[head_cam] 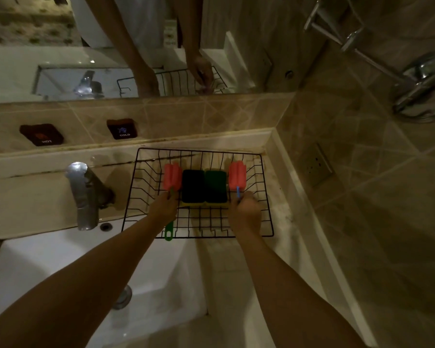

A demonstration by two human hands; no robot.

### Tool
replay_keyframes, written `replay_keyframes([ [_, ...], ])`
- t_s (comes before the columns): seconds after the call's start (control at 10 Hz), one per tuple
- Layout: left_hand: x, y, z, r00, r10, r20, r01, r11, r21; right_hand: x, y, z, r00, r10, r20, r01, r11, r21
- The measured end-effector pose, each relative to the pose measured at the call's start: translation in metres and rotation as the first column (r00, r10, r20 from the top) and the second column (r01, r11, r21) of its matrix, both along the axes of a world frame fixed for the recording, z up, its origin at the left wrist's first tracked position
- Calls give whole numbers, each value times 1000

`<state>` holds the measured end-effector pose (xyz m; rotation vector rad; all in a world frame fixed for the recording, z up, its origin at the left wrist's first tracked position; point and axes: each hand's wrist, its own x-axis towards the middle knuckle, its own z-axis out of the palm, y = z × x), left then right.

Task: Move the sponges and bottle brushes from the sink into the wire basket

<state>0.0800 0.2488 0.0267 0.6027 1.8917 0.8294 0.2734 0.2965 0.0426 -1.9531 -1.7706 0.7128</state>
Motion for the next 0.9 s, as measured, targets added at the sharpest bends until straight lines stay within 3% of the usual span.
replay_keyframes([
  [0.4,5,1,-2,998,-21,-67,23,999,26,2,20,-30,994,66,-88,-64,997,31],
  [0.6,2,-2,-3,992,-40,-119,38,999,-19,3,21,-35,994,63,-91,-67,997,-32],
  [0.7,3,-3,7,984,-53,-171,59,998,29,4,23,-31,994,77,-77,-84,993,-84],
  [0.8,-2,-5,14,975,-35,-221,54,995,81,2,22,-25,996,87,-23,-89,990,-106],
  [0.9,-9,-8,28,960,-24,-278,45,997,69,-2,18,-6,978,94,184,-90,995,-32],
])
